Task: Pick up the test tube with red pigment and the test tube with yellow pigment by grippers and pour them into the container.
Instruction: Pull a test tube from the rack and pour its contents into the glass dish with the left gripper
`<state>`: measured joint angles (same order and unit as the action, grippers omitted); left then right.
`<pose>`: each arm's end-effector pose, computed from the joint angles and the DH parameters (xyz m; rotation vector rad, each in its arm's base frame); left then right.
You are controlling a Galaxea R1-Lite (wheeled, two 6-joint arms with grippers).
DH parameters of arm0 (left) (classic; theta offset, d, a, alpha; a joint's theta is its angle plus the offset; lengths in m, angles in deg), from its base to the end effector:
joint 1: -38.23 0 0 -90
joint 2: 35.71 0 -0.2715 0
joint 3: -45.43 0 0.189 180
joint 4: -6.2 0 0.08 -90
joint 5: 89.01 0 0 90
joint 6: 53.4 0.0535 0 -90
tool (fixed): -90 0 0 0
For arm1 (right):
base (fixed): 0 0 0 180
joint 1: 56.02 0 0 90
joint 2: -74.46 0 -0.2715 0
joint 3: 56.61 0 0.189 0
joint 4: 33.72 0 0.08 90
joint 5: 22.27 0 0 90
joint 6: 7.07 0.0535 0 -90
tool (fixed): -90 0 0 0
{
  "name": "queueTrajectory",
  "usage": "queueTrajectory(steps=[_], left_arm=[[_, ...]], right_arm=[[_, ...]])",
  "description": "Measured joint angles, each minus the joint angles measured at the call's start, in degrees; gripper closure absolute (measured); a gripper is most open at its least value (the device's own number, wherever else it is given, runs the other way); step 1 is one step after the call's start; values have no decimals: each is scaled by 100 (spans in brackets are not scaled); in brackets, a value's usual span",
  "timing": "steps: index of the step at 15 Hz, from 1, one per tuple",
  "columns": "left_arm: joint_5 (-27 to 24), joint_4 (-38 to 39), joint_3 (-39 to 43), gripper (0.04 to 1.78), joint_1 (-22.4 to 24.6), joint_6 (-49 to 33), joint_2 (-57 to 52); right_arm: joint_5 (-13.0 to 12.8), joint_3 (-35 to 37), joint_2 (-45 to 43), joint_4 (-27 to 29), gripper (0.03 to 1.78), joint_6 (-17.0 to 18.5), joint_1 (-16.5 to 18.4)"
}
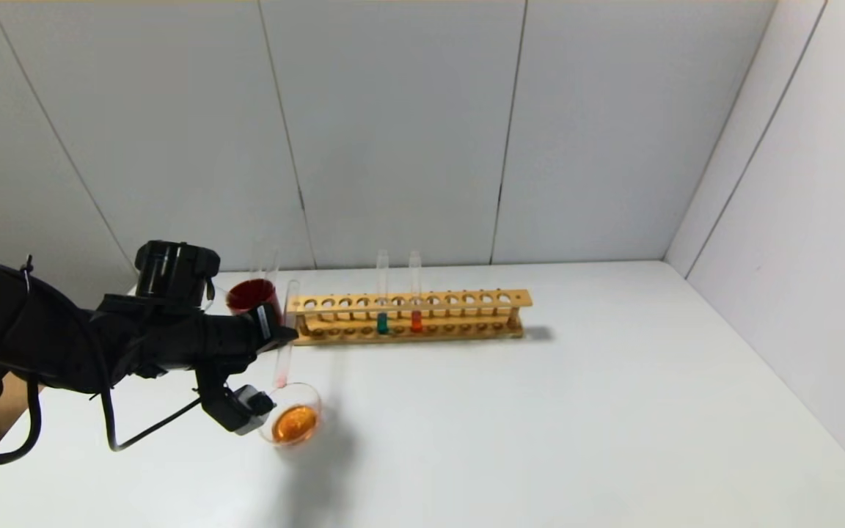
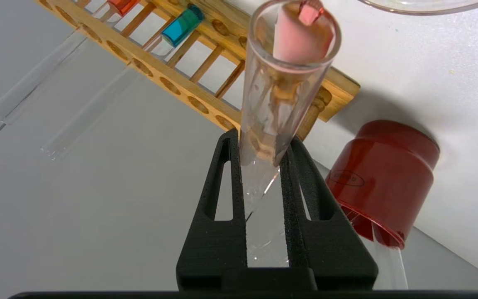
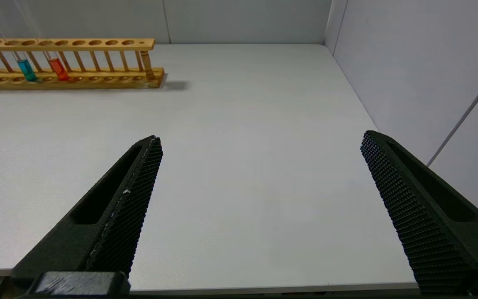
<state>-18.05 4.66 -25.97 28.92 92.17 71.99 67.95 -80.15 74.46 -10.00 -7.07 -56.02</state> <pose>0.3307 -0.0719 0.0667 2.3066 -0.3339 -1.0023 0.0353 0.0002 0.0751 0.0000 0.0031 0.0038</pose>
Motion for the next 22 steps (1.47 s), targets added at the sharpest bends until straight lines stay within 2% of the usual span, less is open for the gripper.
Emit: queueTrajectory(steps=[5, 8, 15, 20, 22], left_arm=[[85, 59, 2, 152, -102, 496, -133], [599, 20, 99, 152, -218, 934, -466], [667, 88, 215, 152, -282, 929, -656], [686, 935, 397, 152, -339, 989, -714], [684, 1034, 457, 152, -344, 1075, -742]], right_arm=[[2, 0, 0, 0, 6, 0, 0], [0, 0, 0, 0, 6, 0, 0], [0, 0, 0, 0, 6, 0, 0], [2, 0, 0, 0, 6, 0, 0], [0, 0, 0, 0, 6, 0, 0]])
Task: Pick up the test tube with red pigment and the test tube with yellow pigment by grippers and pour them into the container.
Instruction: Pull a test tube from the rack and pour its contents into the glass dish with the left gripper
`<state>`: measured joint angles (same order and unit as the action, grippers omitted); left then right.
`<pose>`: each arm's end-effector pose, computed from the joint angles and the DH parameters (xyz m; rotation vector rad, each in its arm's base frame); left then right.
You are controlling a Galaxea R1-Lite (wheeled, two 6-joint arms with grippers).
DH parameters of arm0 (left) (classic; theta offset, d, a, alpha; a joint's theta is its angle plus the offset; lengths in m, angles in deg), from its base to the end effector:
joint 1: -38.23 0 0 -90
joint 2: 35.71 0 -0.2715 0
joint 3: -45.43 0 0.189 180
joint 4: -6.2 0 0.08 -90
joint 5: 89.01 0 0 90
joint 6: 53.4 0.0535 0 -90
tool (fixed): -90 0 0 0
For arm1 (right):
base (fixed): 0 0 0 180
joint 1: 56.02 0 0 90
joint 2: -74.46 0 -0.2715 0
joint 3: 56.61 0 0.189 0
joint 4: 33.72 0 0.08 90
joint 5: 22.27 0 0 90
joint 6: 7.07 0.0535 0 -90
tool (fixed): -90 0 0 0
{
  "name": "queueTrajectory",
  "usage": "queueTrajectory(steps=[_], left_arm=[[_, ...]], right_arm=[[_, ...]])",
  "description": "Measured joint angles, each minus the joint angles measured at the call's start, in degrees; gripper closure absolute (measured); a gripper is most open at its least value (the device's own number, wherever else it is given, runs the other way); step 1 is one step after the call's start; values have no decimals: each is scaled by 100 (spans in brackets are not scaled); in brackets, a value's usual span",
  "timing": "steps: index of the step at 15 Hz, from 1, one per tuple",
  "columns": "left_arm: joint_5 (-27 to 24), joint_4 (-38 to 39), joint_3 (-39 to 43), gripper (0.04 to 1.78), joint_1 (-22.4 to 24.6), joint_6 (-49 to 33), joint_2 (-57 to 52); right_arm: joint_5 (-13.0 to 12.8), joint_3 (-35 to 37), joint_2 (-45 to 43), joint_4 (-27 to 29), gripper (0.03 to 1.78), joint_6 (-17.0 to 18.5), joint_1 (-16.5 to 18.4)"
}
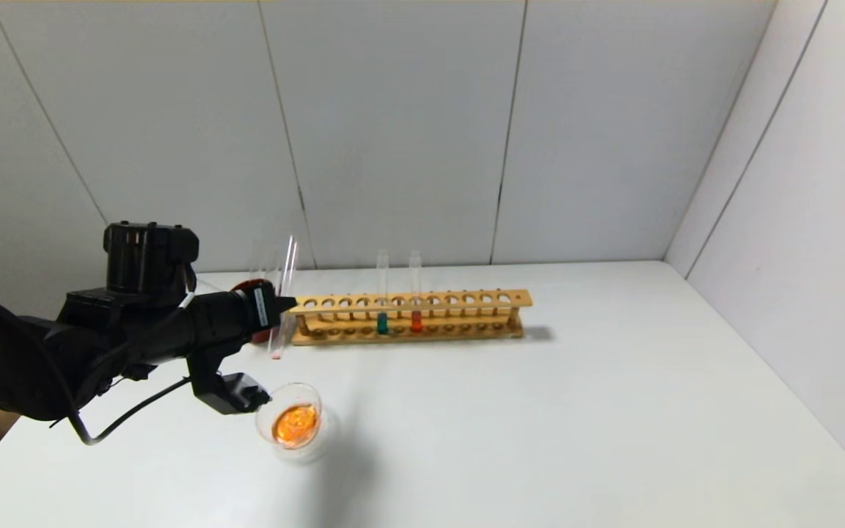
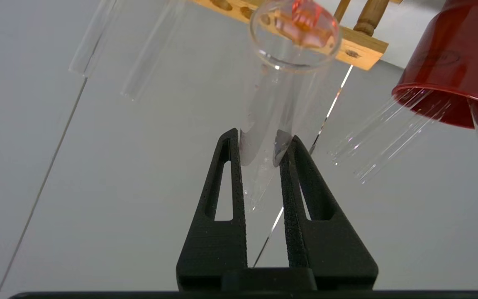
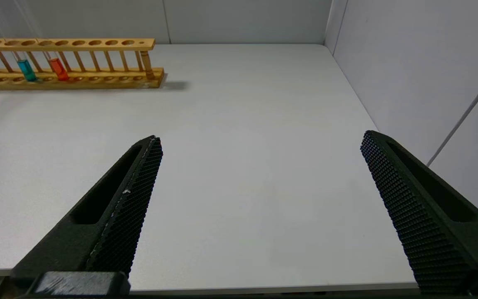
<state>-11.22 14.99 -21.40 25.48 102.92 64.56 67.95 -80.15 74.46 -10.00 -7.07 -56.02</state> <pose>0.3158 -0.0831 0.1078 2.6177 -0.4565 -0.7071 0.0353 0.0002 0.0751 0.0000 0.0031 0.0038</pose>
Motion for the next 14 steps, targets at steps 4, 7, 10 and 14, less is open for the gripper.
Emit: queueTrajectory(steps=[4, 7, 10, 14], left_arm=[[5, 2, 41, 152, 0, 16, -32], [27, -4, 146, 152, 9, -43, -33], [85, -6, 361, 152, 30, -345, -77], [118, 193, 433, 152, -20, -1864, -115]], right_arm=[[2, 0, 0, 0, 6, 0, 0], [0, 0, 0, 0, 6, 0, 0], [0, 0, 0, 0, 6, 0, 0], [0, 0, 0, 0, 6, 0, 0]])
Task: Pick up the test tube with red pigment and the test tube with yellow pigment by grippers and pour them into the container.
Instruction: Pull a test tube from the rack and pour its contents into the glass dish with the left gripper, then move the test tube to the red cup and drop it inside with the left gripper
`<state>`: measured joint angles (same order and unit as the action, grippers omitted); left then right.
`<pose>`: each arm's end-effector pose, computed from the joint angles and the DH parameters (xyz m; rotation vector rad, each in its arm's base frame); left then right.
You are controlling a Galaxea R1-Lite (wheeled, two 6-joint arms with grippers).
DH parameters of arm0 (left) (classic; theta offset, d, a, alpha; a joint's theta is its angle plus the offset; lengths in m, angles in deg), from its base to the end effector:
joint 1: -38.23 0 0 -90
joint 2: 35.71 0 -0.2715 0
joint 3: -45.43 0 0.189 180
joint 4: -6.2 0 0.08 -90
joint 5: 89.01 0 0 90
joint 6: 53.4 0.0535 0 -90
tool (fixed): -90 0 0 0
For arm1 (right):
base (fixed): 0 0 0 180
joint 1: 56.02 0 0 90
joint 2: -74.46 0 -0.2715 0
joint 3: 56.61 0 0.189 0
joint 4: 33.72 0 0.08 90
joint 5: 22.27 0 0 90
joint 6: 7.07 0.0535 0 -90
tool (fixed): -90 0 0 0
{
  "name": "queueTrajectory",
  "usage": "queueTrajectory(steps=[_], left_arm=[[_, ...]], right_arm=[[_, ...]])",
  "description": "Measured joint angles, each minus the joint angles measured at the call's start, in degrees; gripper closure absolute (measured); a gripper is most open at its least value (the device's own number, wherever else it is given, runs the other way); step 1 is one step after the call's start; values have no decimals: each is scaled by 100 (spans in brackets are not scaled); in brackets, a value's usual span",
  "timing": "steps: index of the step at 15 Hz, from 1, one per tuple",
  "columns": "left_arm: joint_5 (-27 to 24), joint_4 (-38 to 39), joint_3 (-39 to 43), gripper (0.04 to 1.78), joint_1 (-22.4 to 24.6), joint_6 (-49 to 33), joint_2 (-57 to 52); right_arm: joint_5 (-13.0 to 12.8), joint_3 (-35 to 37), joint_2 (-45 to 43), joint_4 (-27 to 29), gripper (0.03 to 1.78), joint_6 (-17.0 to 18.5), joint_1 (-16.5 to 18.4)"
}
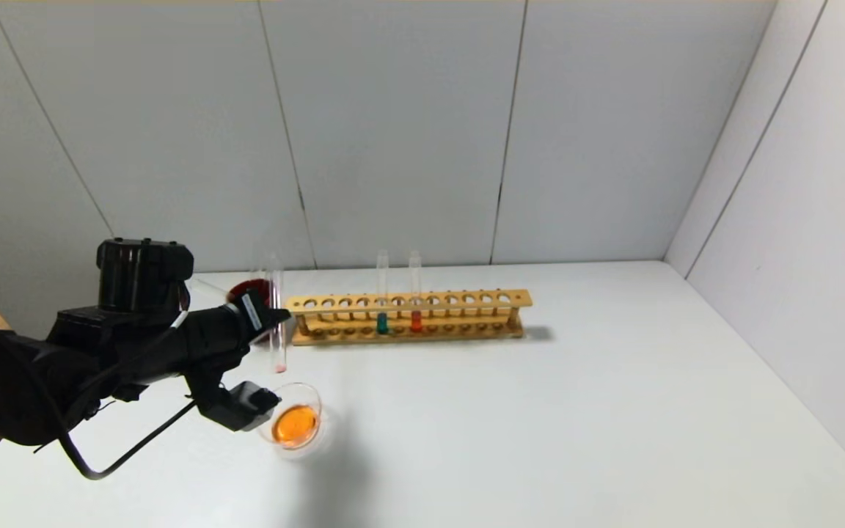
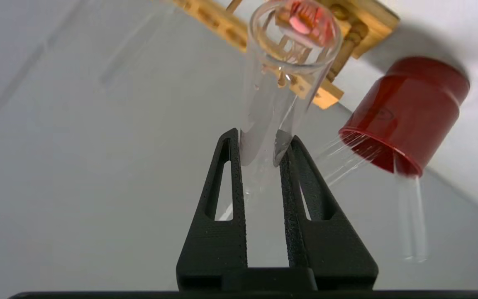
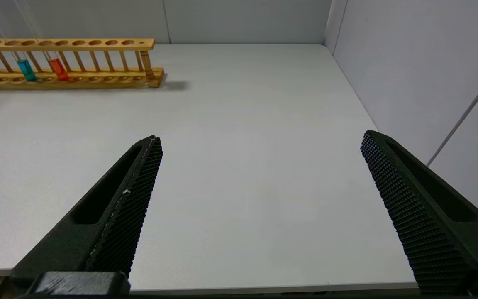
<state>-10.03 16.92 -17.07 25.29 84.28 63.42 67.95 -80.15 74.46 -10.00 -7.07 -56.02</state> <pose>0.3037 -0.0803 0.0974 2.3169 -0.2803 -0.7339 0.0353 0.0002 0.0751 0.0000 0.0031 0.0038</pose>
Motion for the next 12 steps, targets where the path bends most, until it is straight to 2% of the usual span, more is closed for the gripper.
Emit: queueTrajectory(steps=[5, 9, 12], left_arm=[[5, 17, 116, 152, -13, -2776, -96], [855, -59, -60, 152, -9, -5031, -434], [1050, -179, -468, 152, 0, -6588, -513]], right_arm=[[2, 0, 0, 0, 6, 0, 0], [0, 0, 0, 0, 6, 0, 0], [2, 0, 0, 0, 6, 0, 0]])
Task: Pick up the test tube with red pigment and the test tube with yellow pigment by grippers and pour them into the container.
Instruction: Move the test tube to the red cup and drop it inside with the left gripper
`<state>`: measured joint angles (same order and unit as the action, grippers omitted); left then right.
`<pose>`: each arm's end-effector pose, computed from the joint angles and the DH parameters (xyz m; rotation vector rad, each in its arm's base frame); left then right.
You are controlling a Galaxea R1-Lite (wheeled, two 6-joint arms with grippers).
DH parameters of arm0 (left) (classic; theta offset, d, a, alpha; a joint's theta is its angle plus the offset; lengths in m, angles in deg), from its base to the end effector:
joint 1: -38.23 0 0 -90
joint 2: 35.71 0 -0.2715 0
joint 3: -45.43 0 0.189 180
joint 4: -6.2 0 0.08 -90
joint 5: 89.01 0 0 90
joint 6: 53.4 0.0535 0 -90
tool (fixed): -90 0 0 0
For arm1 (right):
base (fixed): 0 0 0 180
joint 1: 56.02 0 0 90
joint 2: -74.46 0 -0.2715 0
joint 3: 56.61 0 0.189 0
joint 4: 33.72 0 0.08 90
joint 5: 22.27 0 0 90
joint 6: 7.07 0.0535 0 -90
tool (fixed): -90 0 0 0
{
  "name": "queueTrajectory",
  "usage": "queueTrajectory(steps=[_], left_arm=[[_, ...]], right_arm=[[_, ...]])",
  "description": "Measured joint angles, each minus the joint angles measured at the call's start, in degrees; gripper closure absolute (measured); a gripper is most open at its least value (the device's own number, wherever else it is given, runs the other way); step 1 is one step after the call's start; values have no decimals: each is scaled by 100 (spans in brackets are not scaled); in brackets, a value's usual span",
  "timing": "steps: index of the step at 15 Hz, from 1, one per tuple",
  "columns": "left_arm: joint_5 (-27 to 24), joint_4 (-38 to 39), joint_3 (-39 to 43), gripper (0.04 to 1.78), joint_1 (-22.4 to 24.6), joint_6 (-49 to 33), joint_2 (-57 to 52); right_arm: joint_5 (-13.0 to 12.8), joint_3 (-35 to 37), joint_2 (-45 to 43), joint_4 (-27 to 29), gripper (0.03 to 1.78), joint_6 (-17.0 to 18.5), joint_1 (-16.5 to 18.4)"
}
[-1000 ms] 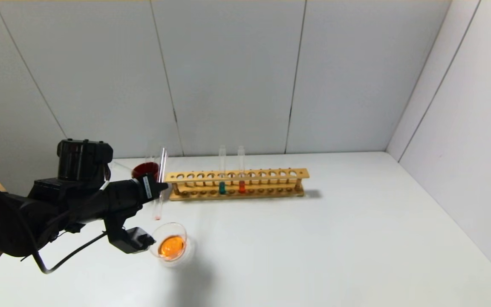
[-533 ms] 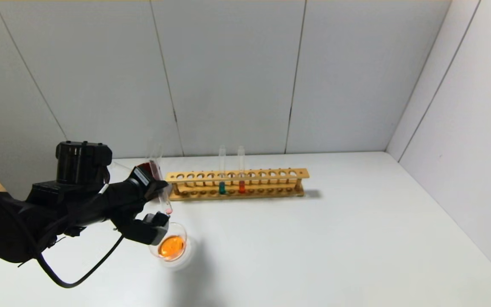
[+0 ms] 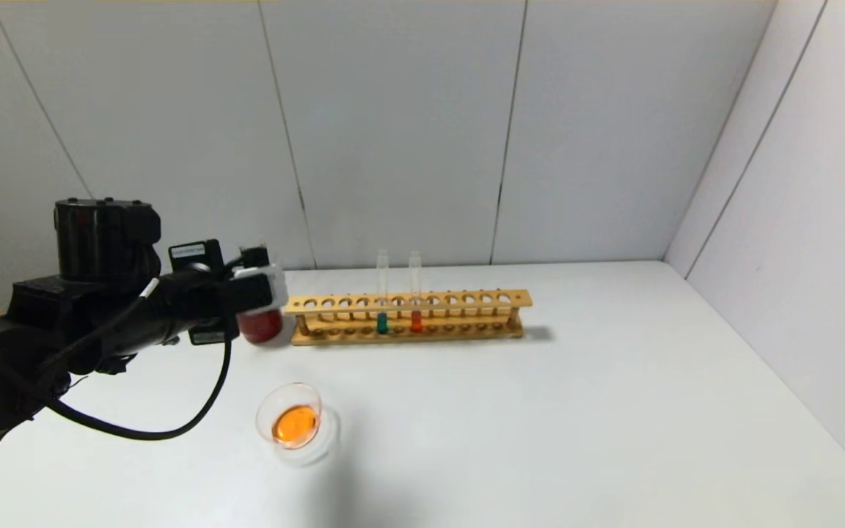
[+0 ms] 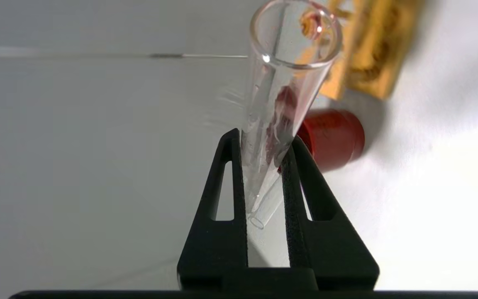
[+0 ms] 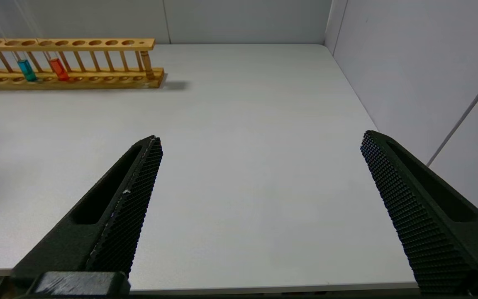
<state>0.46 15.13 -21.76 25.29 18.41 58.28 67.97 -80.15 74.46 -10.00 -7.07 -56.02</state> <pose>0.3065 -0.0709 0.1447 1.2704 0.1232 -0.3977 0.0353 0.0002 0.0751 0.0000 0.0031 0.0042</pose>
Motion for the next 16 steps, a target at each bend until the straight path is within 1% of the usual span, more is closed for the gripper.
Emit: queueTrajectory(steps=[3, 5, 7, 9, 10, 12, 14, 16], left_arm=[[115, -41, -606, 152, 16, -1545, 124], [132, -168, -1147, 152, 63, -2679, 304], [140, -383, -1696, 152, 188, -3857, 524], [160, -538, -2059, 152, 429, -4857, 756], [243, -535, -2142, 152, 562, -5199, 885], [488, -542, -2210, 152, 686, -5759, 1095], [558, -545, -2247, 152, 717, -6360, 1281], [560, -534, -2266, 152, 733, -6767, 1441]], right_arm=[[0, 0, 0, 0, 6, 0, 0], [0, 0, 0, 0, 6, 0, 0], [-2, 0, 0, 0, 6, 0, 0], [0, 0, 0, 0, 6, 0, 0], [-2, 0, 0, 0, 6, 0, 0], [-2, 0, 0, 0, 6, 0, 0], [-2, 0, 0, 0, 6, 0, 0], [0, 0, 0, 0, 6, 0, 0]])
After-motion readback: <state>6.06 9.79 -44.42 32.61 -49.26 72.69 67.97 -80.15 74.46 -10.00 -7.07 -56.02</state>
